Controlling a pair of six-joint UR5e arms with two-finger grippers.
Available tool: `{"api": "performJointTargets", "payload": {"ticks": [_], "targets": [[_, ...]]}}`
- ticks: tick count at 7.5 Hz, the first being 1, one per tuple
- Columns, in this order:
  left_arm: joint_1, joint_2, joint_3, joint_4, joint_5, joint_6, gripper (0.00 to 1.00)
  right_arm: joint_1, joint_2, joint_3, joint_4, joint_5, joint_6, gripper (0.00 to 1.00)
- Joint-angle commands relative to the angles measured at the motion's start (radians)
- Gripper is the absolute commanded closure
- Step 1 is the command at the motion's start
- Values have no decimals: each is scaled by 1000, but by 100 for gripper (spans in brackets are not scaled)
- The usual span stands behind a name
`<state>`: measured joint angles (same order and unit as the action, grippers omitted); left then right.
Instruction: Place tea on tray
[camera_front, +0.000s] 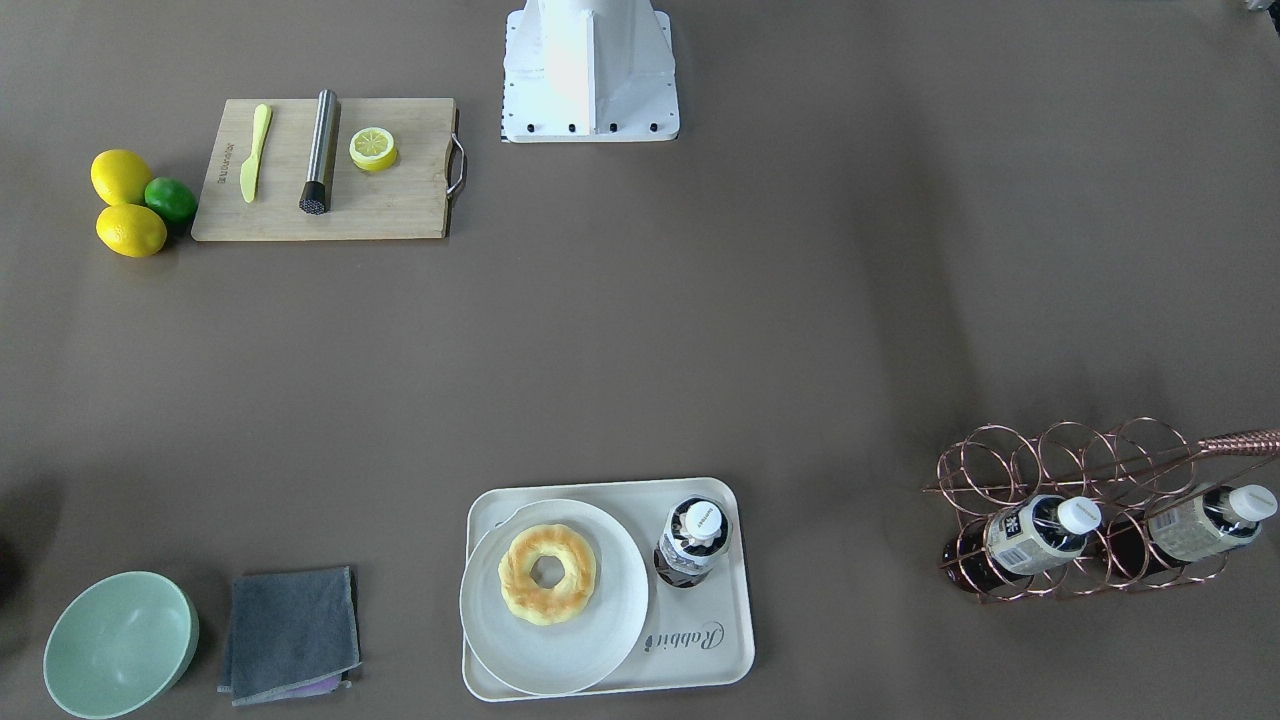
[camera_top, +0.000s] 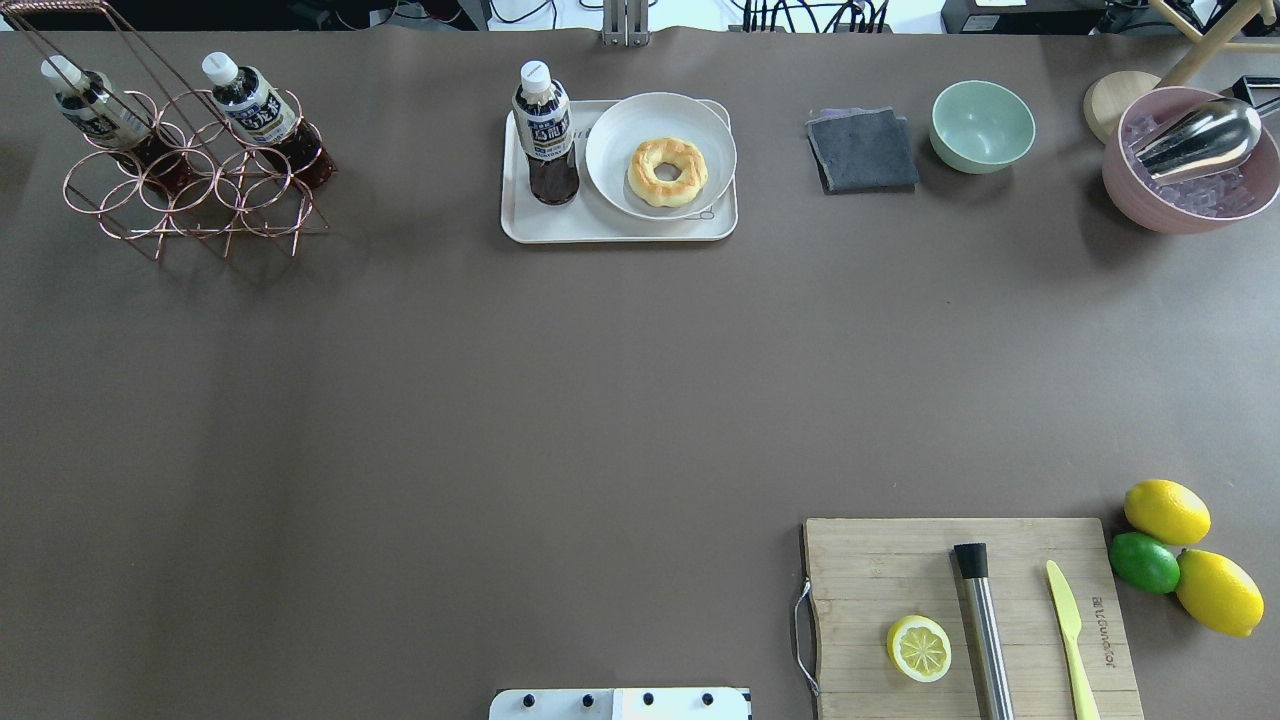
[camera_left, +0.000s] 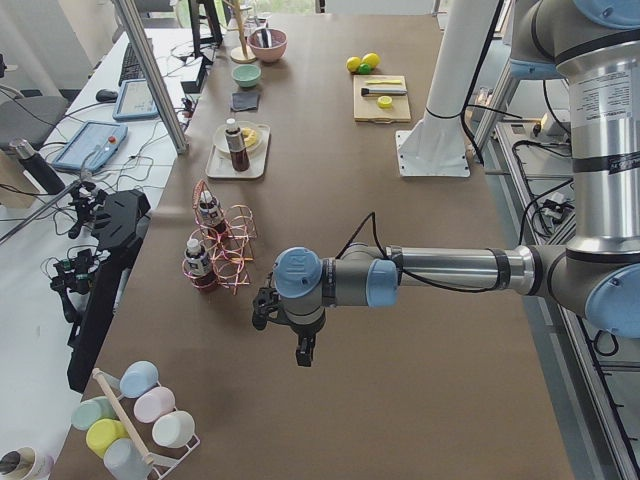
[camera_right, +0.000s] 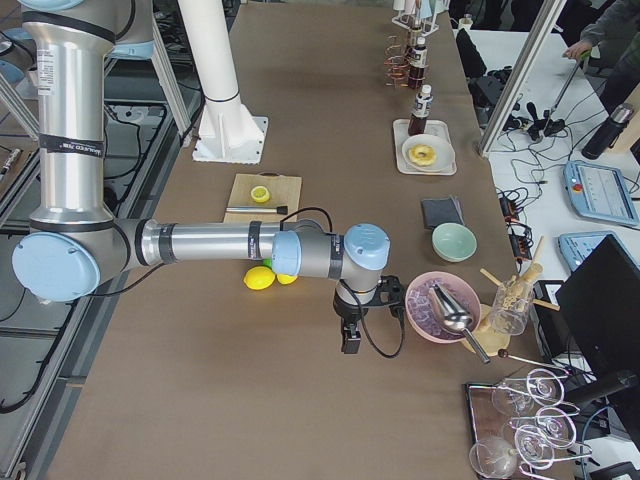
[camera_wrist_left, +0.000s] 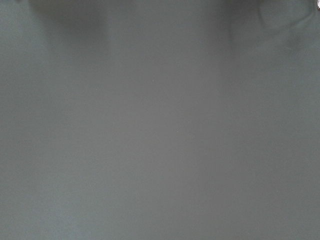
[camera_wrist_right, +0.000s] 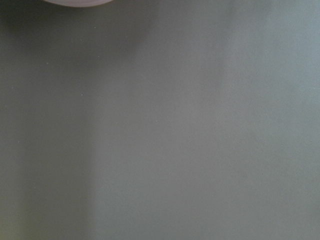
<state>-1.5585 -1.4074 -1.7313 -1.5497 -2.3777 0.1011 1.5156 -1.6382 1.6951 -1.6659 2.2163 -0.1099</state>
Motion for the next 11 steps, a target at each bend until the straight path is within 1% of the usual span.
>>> {"api": "performJointTargets", "payload": {"ticks": [1,3,9,11], "targets": [[2,7,-1,0,-2,0,2,0,0,0,0,0,-1,0],[3,15,-2,-1,-2,2,2,0,0,2,0,0,-2,0],[2,19,1,0,0,2,2,0,-3,44,0,17,-2,0],[2,65,1,2,2,2,2,1,-2,61,0,28,-4,0]]}}
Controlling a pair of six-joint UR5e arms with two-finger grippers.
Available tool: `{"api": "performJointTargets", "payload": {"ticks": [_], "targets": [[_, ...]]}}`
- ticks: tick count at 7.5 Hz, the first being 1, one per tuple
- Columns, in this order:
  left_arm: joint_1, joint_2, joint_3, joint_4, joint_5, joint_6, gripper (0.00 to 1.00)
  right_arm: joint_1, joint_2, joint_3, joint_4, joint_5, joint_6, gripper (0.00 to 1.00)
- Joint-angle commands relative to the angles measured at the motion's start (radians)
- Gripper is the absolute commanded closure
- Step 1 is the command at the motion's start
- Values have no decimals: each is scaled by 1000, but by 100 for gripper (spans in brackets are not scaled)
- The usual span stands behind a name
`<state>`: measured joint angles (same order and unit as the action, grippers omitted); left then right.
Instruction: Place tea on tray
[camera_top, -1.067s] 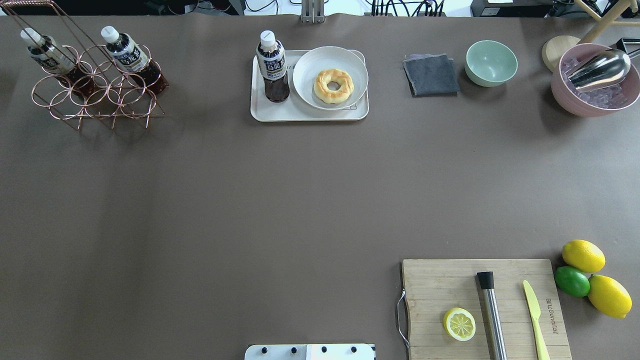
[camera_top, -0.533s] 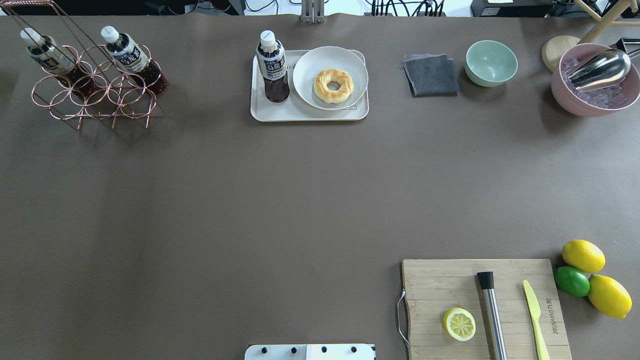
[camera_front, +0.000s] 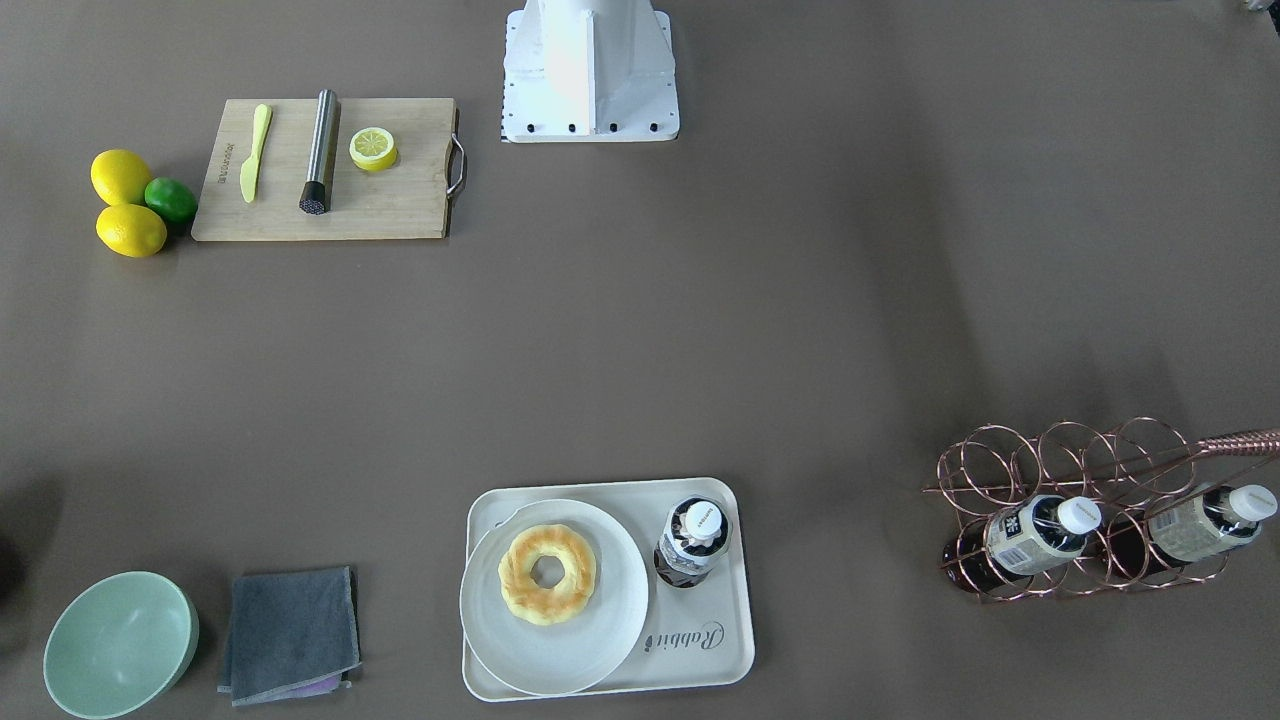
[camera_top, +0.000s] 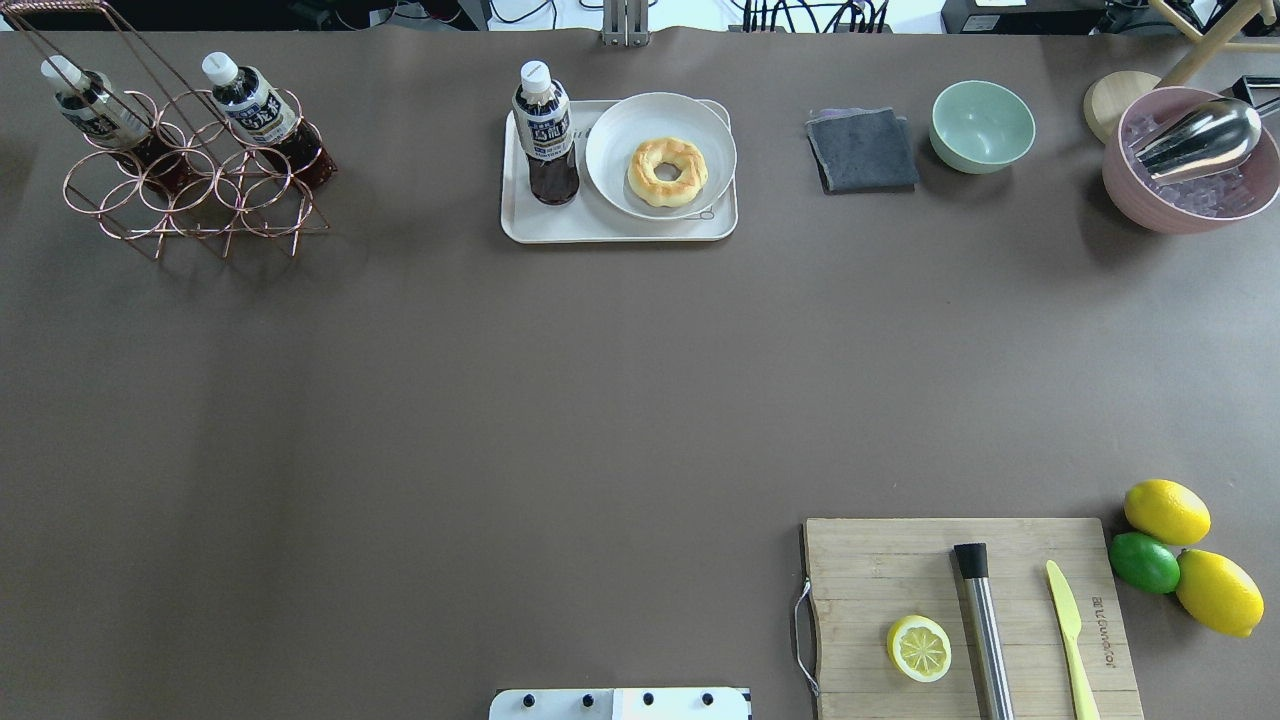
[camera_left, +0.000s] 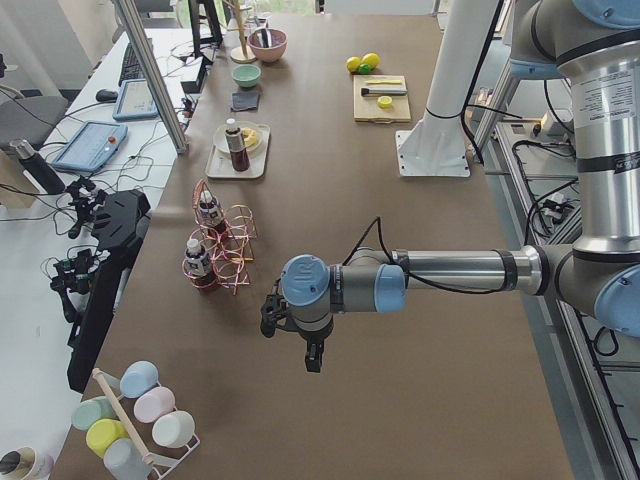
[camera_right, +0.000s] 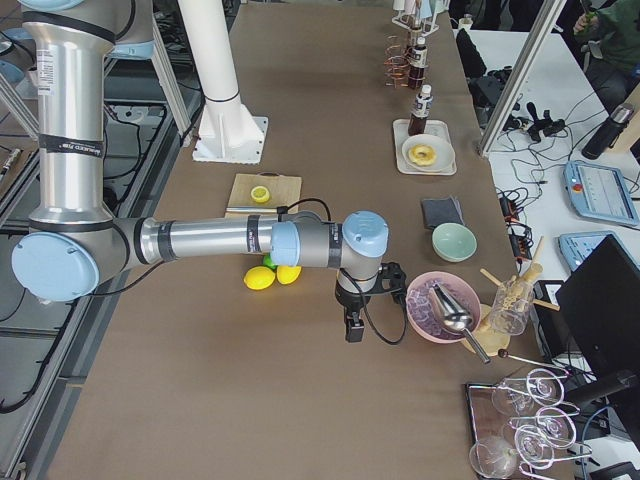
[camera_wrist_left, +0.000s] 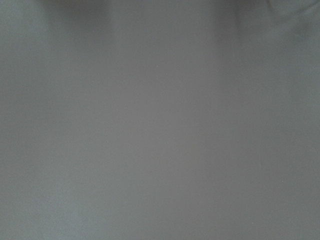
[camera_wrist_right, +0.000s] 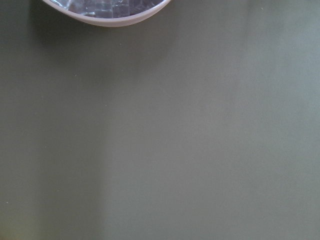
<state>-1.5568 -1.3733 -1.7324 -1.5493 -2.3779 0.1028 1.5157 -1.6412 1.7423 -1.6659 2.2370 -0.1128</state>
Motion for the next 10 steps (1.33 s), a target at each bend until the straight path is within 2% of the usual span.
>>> {"api": "performJointTargets", "payload": {"ticks": [1,2,4,6,10], "targets": [[0,31,13,1,6,0,2,0,0,20,0,6,-2,0],[1,30,20,0,40,-2,2,1,1,20,5,4,-1,0],[-2,22,24,0,46,-5,2,1,1,20,3,33,1,0],[-2,19,19,-3,124,-5,2,0,-2,11,3,61,-1,0],[-3,-13,28,-5,124,-5,2,5,-5,3,3,55,5,0]]}}
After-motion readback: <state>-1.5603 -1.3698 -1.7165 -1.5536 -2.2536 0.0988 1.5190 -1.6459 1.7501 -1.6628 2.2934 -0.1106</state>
